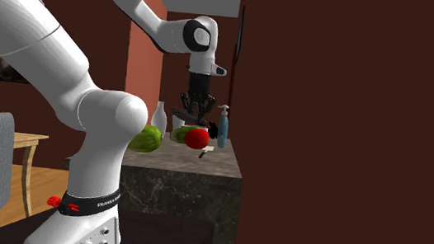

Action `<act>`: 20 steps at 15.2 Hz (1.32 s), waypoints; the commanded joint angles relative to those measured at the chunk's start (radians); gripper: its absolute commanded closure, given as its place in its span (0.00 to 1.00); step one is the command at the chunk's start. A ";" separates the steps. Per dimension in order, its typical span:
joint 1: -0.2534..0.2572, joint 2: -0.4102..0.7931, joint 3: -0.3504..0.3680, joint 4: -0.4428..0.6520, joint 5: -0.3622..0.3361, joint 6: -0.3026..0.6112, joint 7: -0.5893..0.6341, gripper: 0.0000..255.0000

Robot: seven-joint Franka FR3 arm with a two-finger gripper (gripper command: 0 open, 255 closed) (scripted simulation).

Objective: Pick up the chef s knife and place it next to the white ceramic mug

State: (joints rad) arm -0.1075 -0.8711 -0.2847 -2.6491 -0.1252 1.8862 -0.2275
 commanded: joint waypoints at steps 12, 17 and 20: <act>0.146 0.316 0.158 0.202 0.134 0.119 0.193 1.00; 0.188 0.476 0.213 0.328 0.168 0.155 0.266 1.00; 0.208 0.573 0.243 0.416 0.179 0.166 0.307 1.00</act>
State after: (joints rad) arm 0.0941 -0.3324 -0.0505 -2.2685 0.0501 2.0522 0.0665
